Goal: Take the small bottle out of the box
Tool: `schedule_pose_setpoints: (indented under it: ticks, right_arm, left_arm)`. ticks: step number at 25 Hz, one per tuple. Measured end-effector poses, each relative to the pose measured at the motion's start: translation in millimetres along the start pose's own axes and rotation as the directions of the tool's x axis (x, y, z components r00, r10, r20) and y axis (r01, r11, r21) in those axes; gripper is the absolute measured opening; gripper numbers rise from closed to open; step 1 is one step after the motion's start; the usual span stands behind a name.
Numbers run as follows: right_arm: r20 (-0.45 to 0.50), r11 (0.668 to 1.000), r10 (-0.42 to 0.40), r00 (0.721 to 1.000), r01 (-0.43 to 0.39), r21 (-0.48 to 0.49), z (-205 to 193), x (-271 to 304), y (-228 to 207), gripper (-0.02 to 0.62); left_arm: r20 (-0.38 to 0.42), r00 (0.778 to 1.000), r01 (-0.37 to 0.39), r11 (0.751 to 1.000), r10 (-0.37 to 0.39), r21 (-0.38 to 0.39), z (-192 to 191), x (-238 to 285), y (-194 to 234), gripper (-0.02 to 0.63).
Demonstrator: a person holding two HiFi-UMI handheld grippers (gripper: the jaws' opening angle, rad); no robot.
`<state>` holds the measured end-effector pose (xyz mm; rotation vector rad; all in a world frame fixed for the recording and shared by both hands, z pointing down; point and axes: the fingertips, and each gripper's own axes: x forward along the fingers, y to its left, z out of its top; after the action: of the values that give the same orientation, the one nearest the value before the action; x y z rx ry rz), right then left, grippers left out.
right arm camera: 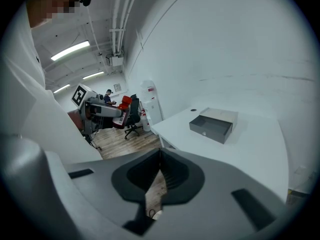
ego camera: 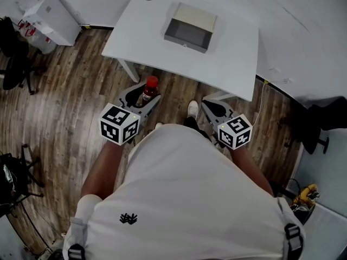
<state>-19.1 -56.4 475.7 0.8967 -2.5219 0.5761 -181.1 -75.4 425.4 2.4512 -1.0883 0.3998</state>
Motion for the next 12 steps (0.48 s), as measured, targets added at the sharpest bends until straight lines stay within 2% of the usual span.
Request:
schedule_pose_setpoints:
  ticks: [12]
  right_arm:
    - [0.014,1.000,0.011,1.000,-0.011,0.000,0.5,1.3,6.5,0.007]
  left_arm:
    - [0.001,1.000,-0.007,1.000,0.007,-0.003,-3.0,-4.0,-1.7,0.221]
